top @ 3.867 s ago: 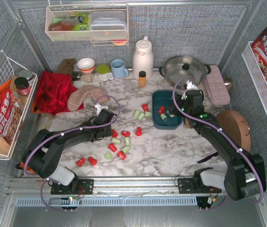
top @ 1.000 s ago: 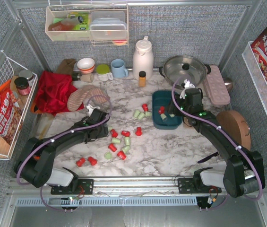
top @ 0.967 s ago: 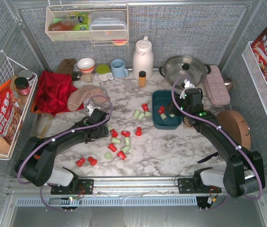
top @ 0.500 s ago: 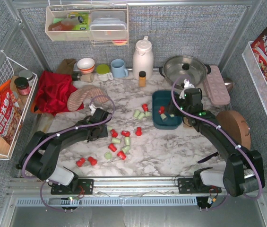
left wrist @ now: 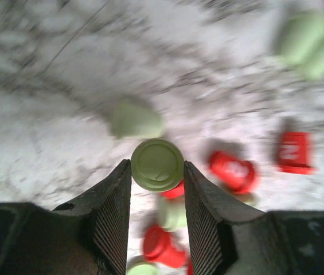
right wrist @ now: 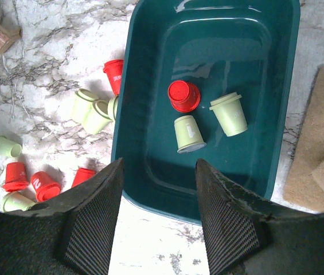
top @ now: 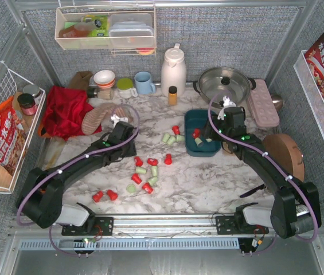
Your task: Mix the coffee capsules in the storage basket
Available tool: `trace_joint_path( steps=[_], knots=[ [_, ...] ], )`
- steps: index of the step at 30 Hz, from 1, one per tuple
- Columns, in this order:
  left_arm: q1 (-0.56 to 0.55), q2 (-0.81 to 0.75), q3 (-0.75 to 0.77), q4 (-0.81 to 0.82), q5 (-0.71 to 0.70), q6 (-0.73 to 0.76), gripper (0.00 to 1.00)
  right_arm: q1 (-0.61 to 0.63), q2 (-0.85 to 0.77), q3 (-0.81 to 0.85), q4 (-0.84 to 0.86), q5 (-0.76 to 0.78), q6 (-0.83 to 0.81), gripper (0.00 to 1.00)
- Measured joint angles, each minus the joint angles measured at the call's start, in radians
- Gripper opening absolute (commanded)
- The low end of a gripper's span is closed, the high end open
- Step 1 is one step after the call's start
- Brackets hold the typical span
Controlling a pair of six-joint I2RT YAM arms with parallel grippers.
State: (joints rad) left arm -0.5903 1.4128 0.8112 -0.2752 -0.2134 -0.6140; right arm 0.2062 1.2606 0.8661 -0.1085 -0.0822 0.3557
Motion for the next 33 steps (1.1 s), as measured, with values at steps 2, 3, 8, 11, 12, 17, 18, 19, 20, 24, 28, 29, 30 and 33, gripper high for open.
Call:
trace_joint_path(
  steps=[2,3,8,11,12,17,18,19,20,24,28,29,30,33],
  knots=[
    [-0.029,-0.023,0.048,0.019,0.021,0.002,0.44,0.0,0.0,0.0,0.0,0.0,0.0,0.57],
    [-0.043,-0.029,0.069,0.034,0.04,0.005,0.44,0.0,0.0,0.0,0.0,0.0,0.0,0.57],
    [-0.103,-0.02,0.136,0.136,0.123,0.039,0.44,0.0,-0.002,0.0,0.0,-0.002,0.0,0.57],
    [-0.132,-0.006,0.145,0.211,0.174,0.076,0.44,0.0,-0.008,0.0,0.008,-0.035,0.0,0.57],
    [-0.145,-0.001,0.145,0.238,0.192,0.096,0.45,0.0,-0.009,0.0,0.015,-0.057,0.0,0.57],
    [-0.21,0.048,0.151,0.407,0.272,0.214,0.5,-0.001,0.016,0.03,0.032,-0.213,0.013,0.57],
    [-0.219,0.065,0.155,0.445,0.286,0.238,0.51,-0.001,0.019,0.037,0.034,-0.243,0.017,0.57],
    [-0.227,0.089,0.165,0.485,0.299,0.265,0.51,-0.001,0.019,0.041,0.035,-0.266,0.026,0.57],
    [-0.231,0.117,0.184,0.519,0.318,0.29,0.51,0.001,0.014,0.042,0.035,-0.278,0.028,0.57],
    [-0.23,0.278,0.338,0.618,0.354,0.363,0.57,0.0,-0.044,0.042,0.003,-0.236,0.028,0.57],
    [-0.232,0.448,0.489,0.672,0.409,0.38,0.66,-0.006,-0.1,0.026,-0.032,-0.098,0.02,0.57],
    [-0.232,0.481,0.509,0.675,0.422,0.379,0.69,-0.011,-0.112,0.017,-0.042,-0.068,0.019,0.57],
    [-0.232,0.506,0.52,0.677,0.426,0.378,0.75,-0.012,-0.124,0.009,-0.051,-0.04,0.018,0.57],
    [-0.232,0.538,0.514,0.68,0.433,0.372,0.99,-0.02,-0.155,-0.01,-0.061,0.031,0.018,0.58]
  ],
)
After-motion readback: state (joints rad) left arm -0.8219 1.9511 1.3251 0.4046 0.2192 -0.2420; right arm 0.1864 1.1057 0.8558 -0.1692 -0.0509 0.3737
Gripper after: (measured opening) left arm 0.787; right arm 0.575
